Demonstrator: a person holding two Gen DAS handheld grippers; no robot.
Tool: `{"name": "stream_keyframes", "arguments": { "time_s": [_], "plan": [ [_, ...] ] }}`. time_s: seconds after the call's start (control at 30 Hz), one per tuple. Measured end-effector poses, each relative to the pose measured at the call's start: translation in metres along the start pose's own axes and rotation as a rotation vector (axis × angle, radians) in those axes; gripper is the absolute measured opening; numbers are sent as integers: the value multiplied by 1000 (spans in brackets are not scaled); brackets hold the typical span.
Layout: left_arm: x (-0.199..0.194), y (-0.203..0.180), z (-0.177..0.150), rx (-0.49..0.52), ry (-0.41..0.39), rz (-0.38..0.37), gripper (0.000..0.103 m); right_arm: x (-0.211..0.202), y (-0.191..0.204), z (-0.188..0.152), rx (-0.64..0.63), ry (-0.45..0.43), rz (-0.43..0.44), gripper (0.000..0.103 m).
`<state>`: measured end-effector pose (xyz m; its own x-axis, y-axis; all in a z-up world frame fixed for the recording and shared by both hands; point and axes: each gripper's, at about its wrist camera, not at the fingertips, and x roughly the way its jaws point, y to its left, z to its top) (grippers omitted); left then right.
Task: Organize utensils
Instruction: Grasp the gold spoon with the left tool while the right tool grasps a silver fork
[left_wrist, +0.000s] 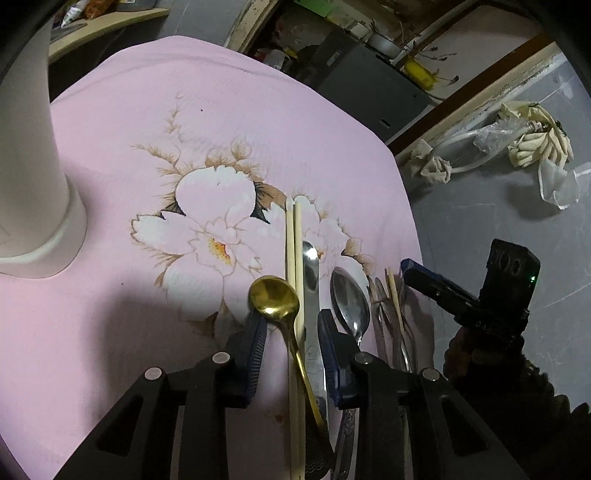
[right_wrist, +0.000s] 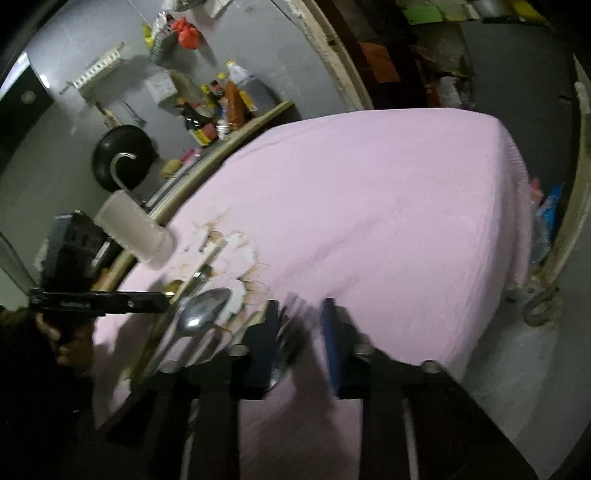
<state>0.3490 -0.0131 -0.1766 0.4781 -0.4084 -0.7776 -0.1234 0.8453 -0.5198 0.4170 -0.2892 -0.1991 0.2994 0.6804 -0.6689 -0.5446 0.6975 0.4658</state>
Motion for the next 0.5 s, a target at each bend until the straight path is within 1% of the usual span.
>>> {"name": "stream_keyframes", "arguments": {
  "time_s": [0.03, 0.07, 0.1, 0.13, 0.17, 0.27, 0.3, 0.4, 0.5],
  "plan": [
    [-1, 2, -2, 0, 1, 12, 17, 0, 1, -1, 6, -1, -8, 15],
    [-1, 4, -2, -4, 4, 23, 15, 0, 2, -1, 17, -3, -18, 14],
    [-2, 6, 0, -22, 9, 13, 12, -1, 3, -3, 27, 0, -29, 13],
    [-2, 7, 2, -36, 11, 9, 8, -1, 7, -3, 36, 4, -53, 13],
    [-2, 7, 3, -44, 13, 17, 6, -1, 11, -3, 43, 9, -75, 13],
    [-3, 3, 1, -38, 12, 35, 4, -2, 21, -6, 65, 17, -128, 11],
    [-4, -1, 1, -30, 9, 40, 4, -4, 25, -7, 67, 13, -140, 7],
    [-12, -12, 0, 9, -17, 47, 3, -14, 39, -8, 84, -16, -177, 2],
    [-24, -23, 0, 58, -45, 54, 3, -28, 53, -7, 92, -56, -201, 2]
  ]
}}
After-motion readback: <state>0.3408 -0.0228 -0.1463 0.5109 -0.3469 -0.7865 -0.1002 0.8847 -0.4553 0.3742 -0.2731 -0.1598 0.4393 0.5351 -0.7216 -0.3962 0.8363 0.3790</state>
